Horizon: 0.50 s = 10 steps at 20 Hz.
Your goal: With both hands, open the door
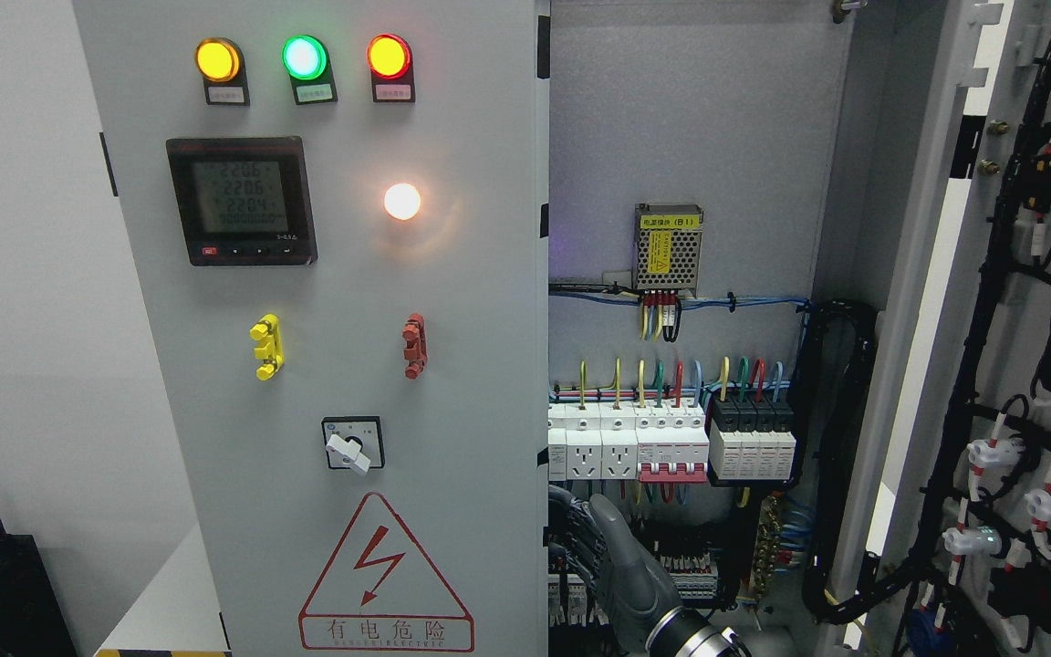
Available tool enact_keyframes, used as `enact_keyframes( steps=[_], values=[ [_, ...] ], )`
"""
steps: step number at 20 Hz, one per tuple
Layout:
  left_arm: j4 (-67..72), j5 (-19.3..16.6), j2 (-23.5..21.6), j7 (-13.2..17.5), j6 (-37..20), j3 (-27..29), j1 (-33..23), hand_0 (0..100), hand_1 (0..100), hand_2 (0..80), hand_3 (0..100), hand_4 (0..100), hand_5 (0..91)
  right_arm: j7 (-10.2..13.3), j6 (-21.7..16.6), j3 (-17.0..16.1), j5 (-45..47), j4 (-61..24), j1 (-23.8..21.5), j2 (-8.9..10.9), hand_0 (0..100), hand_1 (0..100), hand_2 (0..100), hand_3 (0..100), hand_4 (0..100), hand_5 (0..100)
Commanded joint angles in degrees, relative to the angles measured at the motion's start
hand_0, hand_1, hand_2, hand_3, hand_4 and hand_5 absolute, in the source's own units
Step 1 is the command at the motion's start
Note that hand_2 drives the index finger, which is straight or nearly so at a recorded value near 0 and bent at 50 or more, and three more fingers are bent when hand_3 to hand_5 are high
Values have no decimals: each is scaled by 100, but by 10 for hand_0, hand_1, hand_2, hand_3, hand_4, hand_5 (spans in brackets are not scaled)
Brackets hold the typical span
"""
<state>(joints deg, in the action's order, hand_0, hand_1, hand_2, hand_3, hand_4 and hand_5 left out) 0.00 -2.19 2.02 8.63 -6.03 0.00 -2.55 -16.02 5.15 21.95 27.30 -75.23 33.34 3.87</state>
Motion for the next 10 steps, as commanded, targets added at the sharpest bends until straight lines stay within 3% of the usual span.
enact_keyframes(
  steps=[1,10],
  values=[
    [-132,-1,0,-2,-30,-70,0,0,0,0,0,31,0,-24,-6,-24,38,18,32,17,108,0,0,0,0,0],
    [-132,-1,0,-2,-30,-70,0,0,0,0,0,31,0,-77,3,-41,65,-9,58,9,108,0,0,0,0,0]
  ],
)
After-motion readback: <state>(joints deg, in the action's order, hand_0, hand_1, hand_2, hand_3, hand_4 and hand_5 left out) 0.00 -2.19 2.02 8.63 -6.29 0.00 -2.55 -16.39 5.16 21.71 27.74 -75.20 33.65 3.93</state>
